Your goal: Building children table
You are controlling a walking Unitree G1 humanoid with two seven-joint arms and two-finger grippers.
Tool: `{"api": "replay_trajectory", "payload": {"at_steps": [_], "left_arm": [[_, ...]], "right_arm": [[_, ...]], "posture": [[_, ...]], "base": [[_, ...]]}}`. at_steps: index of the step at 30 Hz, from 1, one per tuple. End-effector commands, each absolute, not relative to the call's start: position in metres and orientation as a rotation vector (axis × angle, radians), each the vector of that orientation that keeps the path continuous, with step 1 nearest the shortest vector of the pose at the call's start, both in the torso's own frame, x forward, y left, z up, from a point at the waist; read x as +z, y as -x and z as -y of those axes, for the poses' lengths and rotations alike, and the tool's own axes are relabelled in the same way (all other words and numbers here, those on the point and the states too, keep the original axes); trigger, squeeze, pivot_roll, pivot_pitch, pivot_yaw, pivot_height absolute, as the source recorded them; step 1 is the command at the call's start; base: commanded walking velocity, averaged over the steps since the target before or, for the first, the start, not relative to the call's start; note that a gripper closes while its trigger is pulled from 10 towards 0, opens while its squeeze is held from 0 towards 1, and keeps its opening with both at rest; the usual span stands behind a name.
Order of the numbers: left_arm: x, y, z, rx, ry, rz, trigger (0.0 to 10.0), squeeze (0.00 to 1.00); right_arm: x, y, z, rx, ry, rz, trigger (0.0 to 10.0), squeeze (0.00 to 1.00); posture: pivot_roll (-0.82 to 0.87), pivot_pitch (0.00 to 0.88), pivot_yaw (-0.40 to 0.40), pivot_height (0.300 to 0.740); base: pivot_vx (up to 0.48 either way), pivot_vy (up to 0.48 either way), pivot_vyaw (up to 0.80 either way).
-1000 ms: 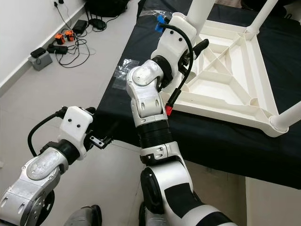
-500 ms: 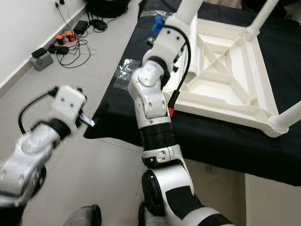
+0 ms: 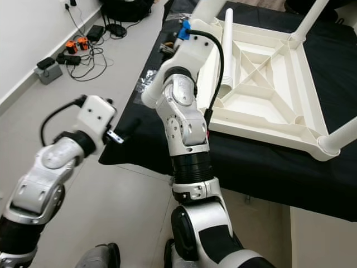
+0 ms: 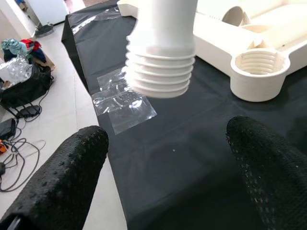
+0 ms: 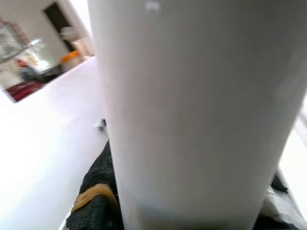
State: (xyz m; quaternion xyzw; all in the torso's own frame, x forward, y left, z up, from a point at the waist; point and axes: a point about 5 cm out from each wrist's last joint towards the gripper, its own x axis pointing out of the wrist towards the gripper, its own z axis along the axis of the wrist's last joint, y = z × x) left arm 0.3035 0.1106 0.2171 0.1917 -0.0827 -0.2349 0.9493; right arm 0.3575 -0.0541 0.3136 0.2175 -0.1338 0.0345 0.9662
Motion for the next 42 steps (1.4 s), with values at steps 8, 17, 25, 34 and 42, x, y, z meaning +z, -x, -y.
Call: {"api": "replay_trajectory", "payload": {"at_steps": [8,17,25,34,42], "left_arm": [[0.221,-0.317,-0.12,-0.444,-0.475,0.212,10.0,0.0],[0.227,-0.323,-0.122,-0.432,-0.49,0.246,10.0,0.0],[0.226,-0.328,-0.115,-0.463,-0.491,0.263,10.0,0.0],[0.223,-0.334,-0.11,-0.49,-0.482,0.258,10.0,0.0],[0.222,-0.337,-0.112,-0.488,-0.491,0.262,10.0,0.0]], "right_arm": [[0.31,-0.345,0.036,0.22,-0.482,0.244,10.0,0.0],[0.305,-0.34,0.033,0.262,-0.479,0.221,10.0,0.0],[0.303,-0.335,0.028,0.293,-0.48,0.21,10.0,0.0],[0.303,-0.33,0.024,0.335,-0.477,0.201,10.0,0.0],[0.302,-0.326,0.021,0.374,-0.472,0.196,10.0,0.0]], "posture": [[0.07,0.164,-0.059,0.74],[0.07,0.163,-0.056,0.74],[0.06,0.154,-0.052,0.74],[0.06,0.149,-0.048,0.74],[0.06,0.149,-0.047,0.74]], "base": [[0.0,0.0,0.0],[0.0,0.0,0.0],[0.0,0.0,0.0],[0.0,0.0,0.0],[0.0,0.0,0.0]]}}
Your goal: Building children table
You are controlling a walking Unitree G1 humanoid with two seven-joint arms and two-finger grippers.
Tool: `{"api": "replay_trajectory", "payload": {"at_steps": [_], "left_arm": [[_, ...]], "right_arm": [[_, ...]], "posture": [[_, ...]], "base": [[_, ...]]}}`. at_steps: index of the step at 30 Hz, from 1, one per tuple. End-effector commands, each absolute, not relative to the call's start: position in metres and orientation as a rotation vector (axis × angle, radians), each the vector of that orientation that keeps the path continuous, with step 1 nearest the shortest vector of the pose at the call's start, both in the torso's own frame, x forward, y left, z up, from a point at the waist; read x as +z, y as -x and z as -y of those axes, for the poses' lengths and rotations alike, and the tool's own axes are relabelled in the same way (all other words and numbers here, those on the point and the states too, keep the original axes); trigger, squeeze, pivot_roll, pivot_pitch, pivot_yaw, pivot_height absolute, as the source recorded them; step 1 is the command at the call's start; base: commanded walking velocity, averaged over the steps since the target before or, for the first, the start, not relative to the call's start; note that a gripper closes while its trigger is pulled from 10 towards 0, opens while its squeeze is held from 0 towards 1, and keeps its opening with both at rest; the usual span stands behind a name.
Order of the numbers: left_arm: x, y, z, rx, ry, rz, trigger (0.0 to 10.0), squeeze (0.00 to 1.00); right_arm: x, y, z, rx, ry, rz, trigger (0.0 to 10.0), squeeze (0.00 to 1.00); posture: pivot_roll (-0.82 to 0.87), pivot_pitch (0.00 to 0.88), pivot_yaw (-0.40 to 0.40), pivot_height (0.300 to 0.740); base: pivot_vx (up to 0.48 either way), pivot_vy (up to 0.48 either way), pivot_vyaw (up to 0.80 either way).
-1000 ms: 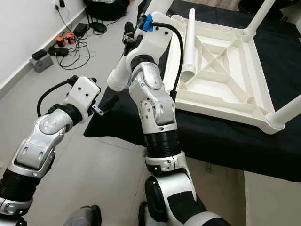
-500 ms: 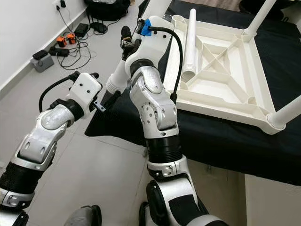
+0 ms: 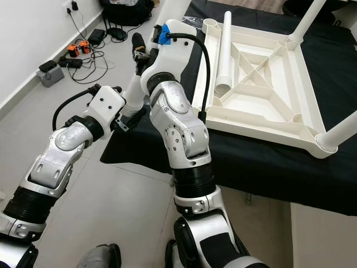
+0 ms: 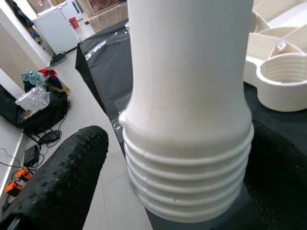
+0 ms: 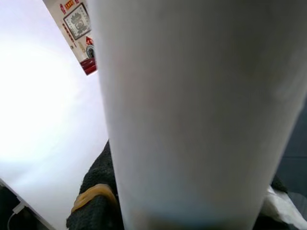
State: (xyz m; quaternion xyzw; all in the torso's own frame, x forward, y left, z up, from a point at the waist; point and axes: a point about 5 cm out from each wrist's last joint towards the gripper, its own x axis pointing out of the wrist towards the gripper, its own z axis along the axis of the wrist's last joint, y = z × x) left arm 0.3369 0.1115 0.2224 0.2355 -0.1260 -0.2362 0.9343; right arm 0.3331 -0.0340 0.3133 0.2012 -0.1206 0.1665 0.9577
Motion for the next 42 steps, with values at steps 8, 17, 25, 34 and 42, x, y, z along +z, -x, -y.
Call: {"api": "replay_trajectory", "payload": {"at_steps": [8,17,25,34,42], "left_arm": [[0.222,-0.336,-0.111,-0.505,-0.504,0.286,0.0,0.0],[0.223,-0.336,-0.11,-0.512,-0.502,0.299,0.0,0.0],[0.224,-0.336,-0.109,-0.492,-0.496,0.29,10.0,0.0],[0.219,-0.323,-0.11,-0.506,-0.491,0.29,10.0,0.0],[0.216,-0.313,-0.109,-0.569,-0.443,0.26,10.0,0.0]], "right_arm": [[0.301,-0.322,0.017,0.411,-0.467,0.189,10.0,0.0],[0.3,-0.322,0.017,0.413,-0.463,0.186,10.0,0.0],[0.298,-0.322,0.02,0.419,-0.403,0.209,10.0,1.0],[0.297,-0.321,0.021,0.469,-0.359,0.246,10.0,0.0],[0.302,-0.319,0.024,0.616,-0.368,0.329,10.0,0.0]], "posture": [[0.06,0.155,-0.047,0.74],[0.06,0.155,-0.048,0.74],[0.06,0.156,-0.05,0.74],[0.06,0.154,-0.051,0.74],[0.07,0.155,-0.05,0.74]], "base": [[0.0,0.0,0.0],[0.0,0.0,0.0],[0.0,0.0,0.0],[0.0,0.0,0.0],[0.0,0.0,0.0]]}}
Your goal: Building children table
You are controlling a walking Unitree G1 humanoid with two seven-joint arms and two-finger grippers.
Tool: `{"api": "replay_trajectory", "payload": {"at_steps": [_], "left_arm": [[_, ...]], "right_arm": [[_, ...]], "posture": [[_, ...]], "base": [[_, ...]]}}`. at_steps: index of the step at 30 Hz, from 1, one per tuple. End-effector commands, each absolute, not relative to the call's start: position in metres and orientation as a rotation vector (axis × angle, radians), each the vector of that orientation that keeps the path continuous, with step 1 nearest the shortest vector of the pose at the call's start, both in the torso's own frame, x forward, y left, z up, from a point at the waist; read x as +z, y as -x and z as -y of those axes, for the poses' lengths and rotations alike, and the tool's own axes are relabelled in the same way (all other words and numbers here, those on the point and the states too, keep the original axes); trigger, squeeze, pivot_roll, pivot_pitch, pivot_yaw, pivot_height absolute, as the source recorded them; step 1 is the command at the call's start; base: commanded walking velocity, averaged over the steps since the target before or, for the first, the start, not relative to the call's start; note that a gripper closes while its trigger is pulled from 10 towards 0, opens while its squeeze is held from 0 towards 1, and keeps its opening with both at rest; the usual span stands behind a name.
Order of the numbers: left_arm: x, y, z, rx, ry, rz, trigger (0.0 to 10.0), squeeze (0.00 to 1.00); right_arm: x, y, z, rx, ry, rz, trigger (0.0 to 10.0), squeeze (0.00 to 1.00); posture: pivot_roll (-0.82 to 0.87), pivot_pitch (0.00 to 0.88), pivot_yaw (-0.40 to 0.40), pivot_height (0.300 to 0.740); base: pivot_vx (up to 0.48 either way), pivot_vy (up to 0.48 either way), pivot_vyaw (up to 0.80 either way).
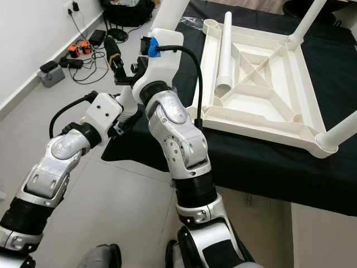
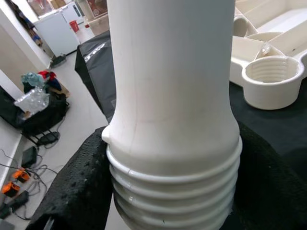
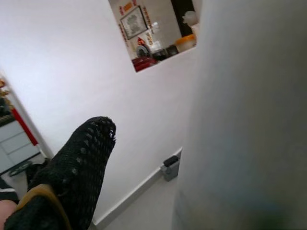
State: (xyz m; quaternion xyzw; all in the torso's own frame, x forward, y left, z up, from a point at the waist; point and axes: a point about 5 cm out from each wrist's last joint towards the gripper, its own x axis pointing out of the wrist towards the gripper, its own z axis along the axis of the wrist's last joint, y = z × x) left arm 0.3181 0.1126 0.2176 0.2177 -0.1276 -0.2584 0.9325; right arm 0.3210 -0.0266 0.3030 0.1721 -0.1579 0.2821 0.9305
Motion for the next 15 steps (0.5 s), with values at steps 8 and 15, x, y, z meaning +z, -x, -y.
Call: {"api": "replay_trajectory", "payload": {"at_steps": [8,15], "left_arm": [[0.206,-0.296,-0.111,-0.616,-0.443,0.217,10.0,0.0],[0.197,-0.271,-0.114,-0.684,-0.429,0.156,10.0,0.0]], "right_arm": [[0.293,-0.328,0.045,0.802,-0.323,0.332,10.0,0.0],[0.276,-0.333,0.054,0.965,-0.222,0.281,10.0,0.0]], "posture": [[0.07,0.155,-0.053,0.74],[0.08,0.163,-0.053,0.74]], "base": [[0.0,0.0,0.0],[0.0,0.0,0.0]]}}
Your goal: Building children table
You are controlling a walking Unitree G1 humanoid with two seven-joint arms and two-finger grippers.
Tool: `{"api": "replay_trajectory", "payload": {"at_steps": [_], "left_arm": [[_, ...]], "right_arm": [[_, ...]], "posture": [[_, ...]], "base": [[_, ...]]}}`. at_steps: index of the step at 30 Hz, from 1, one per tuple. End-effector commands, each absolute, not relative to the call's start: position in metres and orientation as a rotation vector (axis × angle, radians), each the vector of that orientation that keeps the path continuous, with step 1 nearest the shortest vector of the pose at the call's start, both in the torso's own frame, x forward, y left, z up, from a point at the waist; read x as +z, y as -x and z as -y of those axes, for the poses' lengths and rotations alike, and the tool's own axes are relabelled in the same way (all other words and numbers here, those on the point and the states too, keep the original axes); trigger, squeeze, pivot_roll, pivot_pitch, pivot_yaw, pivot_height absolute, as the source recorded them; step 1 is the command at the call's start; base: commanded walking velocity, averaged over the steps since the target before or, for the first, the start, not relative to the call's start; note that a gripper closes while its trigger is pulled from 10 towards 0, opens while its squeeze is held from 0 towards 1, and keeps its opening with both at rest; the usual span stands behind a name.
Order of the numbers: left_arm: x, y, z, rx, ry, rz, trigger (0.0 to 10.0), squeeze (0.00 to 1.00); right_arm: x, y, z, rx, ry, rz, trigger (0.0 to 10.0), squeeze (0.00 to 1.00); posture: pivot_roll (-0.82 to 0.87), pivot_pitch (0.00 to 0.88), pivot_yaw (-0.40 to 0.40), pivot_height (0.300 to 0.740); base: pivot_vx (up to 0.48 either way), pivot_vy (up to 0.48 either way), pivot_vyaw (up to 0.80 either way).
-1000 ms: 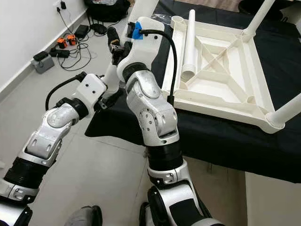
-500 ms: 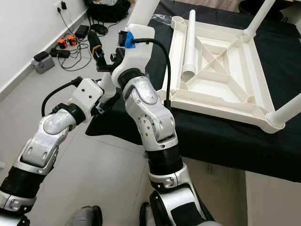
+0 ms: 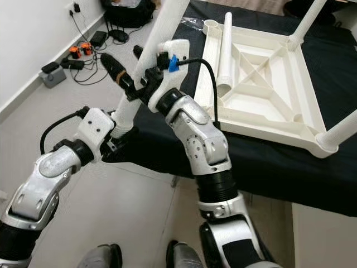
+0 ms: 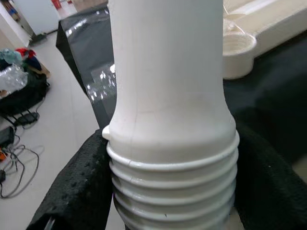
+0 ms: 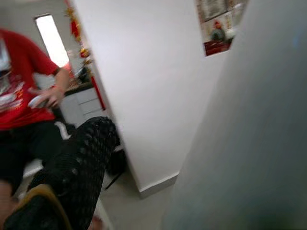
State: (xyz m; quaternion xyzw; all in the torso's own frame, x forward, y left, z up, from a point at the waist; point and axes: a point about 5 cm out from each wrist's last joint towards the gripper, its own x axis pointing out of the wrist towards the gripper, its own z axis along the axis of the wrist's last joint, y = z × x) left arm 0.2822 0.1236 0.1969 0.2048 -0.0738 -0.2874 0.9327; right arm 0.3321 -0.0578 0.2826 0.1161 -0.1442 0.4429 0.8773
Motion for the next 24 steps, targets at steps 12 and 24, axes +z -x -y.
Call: {"api": "replay_trajectory", "payload": {"at_steps": [12,24], "left_arm": [[0.191,-0.251,-0.116,-0.709,-0.433,0.112,10.0,0.0],[0.19,-0.245,-0.114,-0.717,-0.43,0.093,10.0,0.0]], "right_arm": [[0.26,-0.333,0.067,1.194,-0.289,0.158,10.0,0.0],[0.251,-0.326,0.068,1.331,-0.38,0.08,10.0,0.0]], "posture": [[0.08,0.166,-0.052,0.74],[0.08,0.164,-0.055,0.74]], "base": [[0.0,0.0,0.0],[0.0,0.0,0.0]]}}
